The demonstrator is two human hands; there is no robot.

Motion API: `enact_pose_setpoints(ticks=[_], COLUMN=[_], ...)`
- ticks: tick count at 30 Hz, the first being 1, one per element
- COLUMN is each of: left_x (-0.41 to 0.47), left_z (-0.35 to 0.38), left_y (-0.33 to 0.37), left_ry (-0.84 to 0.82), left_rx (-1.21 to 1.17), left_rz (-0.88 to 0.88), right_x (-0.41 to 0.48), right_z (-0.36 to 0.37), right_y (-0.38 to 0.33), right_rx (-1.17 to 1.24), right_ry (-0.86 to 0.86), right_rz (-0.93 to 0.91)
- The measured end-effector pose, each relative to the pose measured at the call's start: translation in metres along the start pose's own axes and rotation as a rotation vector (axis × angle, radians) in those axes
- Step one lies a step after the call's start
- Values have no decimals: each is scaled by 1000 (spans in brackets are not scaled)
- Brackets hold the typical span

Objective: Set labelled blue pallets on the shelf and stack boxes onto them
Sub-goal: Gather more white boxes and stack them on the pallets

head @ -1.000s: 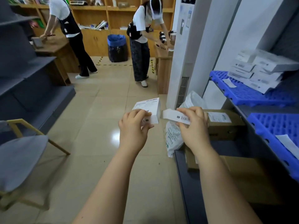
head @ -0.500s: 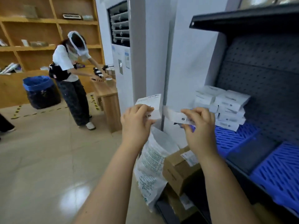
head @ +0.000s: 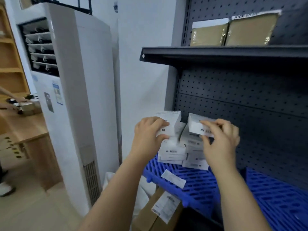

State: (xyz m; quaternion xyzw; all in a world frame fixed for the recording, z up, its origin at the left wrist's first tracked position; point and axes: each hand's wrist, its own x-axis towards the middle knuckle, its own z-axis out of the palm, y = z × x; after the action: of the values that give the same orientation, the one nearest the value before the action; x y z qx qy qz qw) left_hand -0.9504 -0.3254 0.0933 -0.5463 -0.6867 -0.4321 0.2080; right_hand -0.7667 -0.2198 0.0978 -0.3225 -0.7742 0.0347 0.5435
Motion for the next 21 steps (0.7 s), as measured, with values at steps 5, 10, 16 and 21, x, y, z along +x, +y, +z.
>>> enact_pose_setpoints(ticks=[5, 10, 16, 21], left_x=[33, 44, 33, 17], left_z=[40, 69, 61, 33], left_y=[-23, -38, -52, -67], left_ry=[-125, -221, -257, -249], left_rx=[34, -13, -22, -63], left_rz=[17, 92, 135, 119], right_x=[13, 9, -4, -33], right_z=[38, 66, 70, 63], right_y=[21, 26, 12, -25], right_rx=[-98, -184, -252, -287], right_ry=[-19, -102, -137, -93], right_rz=[30, 33, 114, 200])
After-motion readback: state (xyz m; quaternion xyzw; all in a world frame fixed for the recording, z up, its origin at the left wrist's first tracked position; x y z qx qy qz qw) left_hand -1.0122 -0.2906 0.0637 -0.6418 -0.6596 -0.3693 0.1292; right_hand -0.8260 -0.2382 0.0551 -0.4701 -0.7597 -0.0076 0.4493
